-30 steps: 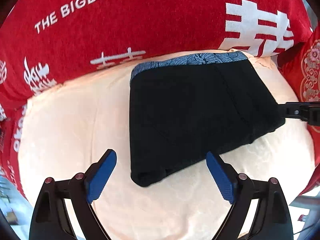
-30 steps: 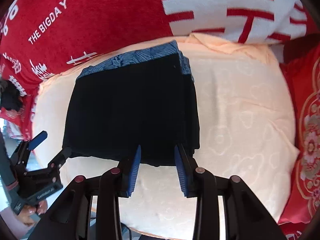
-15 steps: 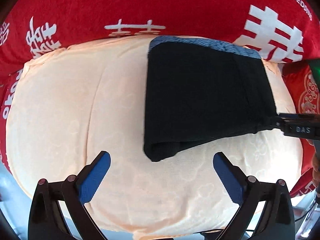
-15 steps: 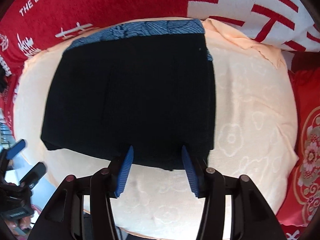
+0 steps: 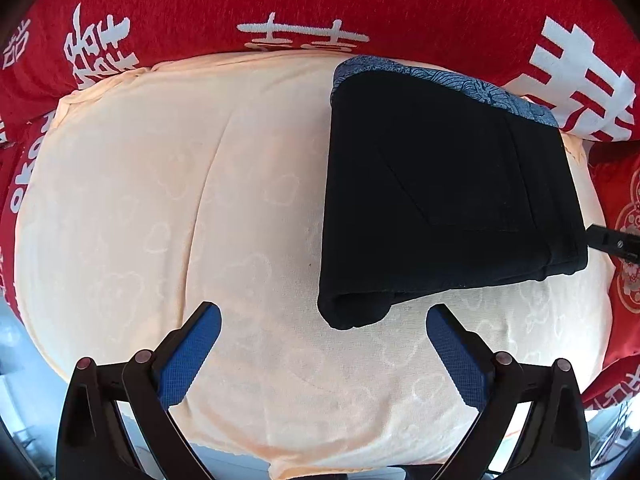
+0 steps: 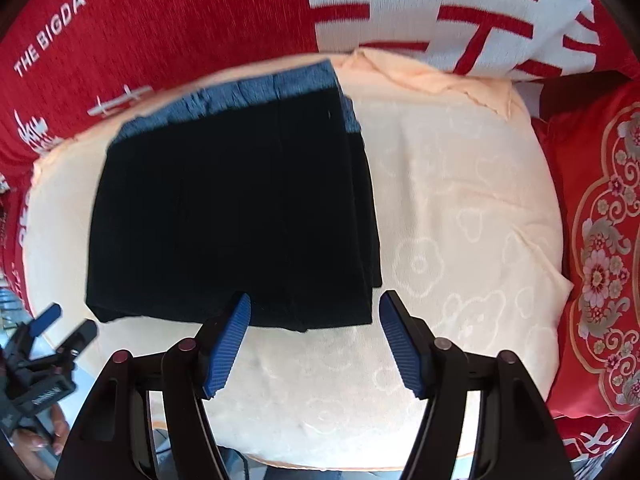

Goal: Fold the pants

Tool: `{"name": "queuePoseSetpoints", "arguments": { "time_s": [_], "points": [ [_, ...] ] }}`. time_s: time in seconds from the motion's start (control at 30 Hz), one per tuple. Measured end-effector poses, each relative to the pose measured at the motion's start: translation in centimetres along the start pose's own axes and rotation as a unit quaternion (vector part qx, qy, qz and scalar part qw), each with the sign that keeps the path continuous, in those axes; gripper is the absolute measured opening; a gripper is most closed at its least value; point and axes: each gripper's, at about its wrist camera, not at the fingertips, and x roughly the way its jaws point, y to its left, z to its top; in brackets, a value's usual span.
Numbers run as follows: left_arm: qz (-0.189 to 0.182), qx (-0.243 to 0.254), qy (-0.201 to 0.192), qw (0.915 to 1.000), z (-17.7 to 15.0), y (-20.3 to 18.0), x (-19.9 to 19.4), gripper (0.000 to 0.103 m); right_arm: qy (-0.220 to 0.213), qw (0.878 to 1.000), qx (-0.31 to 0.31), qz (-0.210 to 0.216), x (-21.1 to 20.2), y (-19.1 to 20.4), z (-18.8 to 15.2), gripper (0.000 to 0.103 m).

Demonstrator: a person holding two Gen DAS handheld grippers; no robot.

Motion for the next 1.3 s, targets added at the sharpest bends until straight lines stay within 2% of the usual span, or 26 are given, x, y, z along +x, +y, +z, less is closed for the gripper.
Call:
{"name": "queuePoseSetpoints", "arguments": {
  "time_s": [0.37,0.57,0.83,0.93,1.07,1.3],
  "points": [
    [0.000,-0.016,0.009,0.9998,0.6,0.8,0.4,0.103,0.001,1.000,0.003,0.030,1.0,1.3,0.7,0.075],
    [0.010,-0.033,0.020,0.9992,1.3,1.9,1.0,0.103,-0.007,0.999,0.018,0.031,0.9,0.2,0.8,0.075],
    [0.006,-0.066,0.020,0.9976,2.9,3.1,1.3,0.103,-0.005,0.999,0.039,0.028,1.0,-2.7,1.1,0.078],
    [0.005,-0.071,0.021,0.9972,3.1,3.2,1.5,0.103,-0.005,0.998,0.051,0.039,1.2,-3.3,1.4,0.078],
    [-0.003,-0.077,0.031,0.9966,3.2,3.4,1.9,0.103,-0.004,0.998,0.047,0.050,1.4,-3.0,1.8,0.078],
    [0.007,-0.072,0.033,0.9968,4.0,3.3,2.2,0.103,-0.001,0.998,0.029,0.052,1.5,-2.7,1.6,0.079]
  ]
}}
